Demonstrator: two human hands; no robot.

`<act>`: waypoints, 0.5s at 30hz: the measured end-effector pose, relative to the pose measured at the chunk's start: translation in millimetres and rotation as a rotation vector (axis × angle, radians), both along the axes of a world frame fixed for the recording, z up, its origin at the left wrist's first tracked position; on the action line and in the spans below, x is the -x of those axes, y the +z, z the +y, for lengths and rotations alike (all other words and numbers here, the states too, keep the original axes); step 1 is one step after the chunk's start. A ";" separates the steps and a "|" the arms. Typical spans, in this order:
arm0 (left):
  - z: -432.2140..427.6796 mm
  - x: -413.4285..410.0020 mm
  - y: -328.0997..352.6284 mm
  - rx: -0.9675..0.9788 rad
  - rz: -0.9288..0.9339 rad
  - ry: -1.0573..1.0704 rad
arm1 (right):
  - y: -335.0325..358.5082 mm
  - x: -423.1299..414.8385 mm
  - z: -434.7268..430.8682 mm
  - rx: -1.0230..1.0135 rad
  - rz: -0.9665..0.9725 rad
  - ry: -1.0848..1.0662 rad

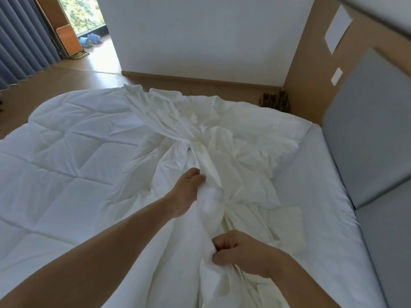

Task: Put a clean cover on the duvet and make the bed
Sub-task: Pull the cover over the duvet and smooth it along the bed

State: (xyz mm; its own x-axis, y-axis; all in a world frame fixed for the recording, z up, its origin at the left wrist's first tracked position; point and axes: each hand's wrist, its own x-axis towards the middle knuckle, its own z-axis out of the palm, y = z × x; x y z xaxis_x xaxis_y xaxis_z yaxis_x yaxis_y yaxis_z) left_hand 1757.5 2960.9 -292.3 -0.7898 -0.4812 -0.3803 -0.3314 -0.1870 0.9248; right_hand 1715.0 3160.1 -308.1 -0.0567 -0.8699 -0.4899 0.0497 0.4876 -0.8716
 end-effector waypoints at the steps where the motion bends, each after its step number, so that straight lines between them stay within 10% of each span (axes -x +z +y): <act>1: 0.9 -12.6 8.7 -0.055 0.013 -0.017 | 6.1 -4.8 0.4 -0.029 0.029 0.024; 7: -3.4 -88.6 20.2 -0.213 -0.024 -0.216 | 22.4 -23.7 -12.7 -0.367 0.196 0.138; 11: -1.4 -116.1 27.8 0.041 -0.056 -0.487 | 46.4 -17.3 -51.8 -0.304 0.365 -0.593; 15: 8.6 -140.0 39.4 0.463 -0.006 -0.762 | 73.5 -46.8 -98.0 -0.330 0.278 -0.558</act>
